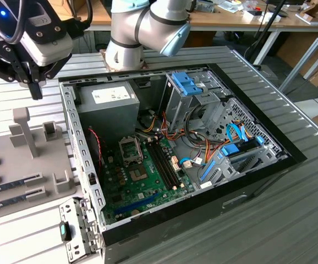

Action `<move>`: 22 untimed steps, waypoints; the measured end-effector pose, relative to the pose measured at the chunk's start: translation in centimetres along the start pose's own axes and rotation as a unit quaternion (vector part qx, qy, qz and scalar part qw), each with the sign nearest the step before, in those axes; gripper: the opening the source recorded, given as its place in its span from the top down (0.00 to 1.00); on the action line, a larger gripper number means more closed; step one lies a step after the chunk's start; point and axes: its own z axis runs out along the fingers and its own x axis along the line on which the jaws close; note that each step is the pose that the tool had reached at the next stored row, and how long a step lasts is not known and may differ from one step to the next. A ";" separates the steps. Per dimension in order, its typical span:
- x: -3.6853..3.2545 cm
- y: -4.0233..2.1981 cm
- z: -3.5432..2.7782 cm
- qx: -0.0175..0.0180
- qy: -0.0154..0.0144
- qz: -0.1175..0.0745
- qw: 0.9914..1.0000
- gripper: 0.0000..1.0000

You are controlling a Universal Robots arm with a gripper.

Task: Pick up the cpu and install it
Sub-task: 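Reach for the cpu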

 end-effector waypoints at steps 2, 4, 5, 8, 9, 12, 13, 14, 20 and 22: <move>0.06 0.00 0.00 0.000 0.000 0.000 1.000 0.89; 0.14 -0.01 0.00 0.000 0.000 0.000 1.000 0.89; 0.17 -0.01 0.00 0.000 0.000 0.000 1.000 0.89; 0.25 -0.02 -0.01 0.000 0.000 0.000 1.000 0.89; 0.28 -0.02 -0.01 0.000 0.000 0.000 1.000 0.89; 0.36 -0.03 -0.01 0.000 0.000 0.000 1.000 0.89; 0.39 -0.03 -0.01 0.000 0.000 0.000 1.000 0.89; 0.41 -0.03 -0.01 0.000 0.000 0.000 1.000 0.89; 0.61 -0.04 -0.01 0.000 0.000 0.000 1.000 0.89; 0.67 -0.05 -0.01 0.000 0.000 0.000 1.000 0.89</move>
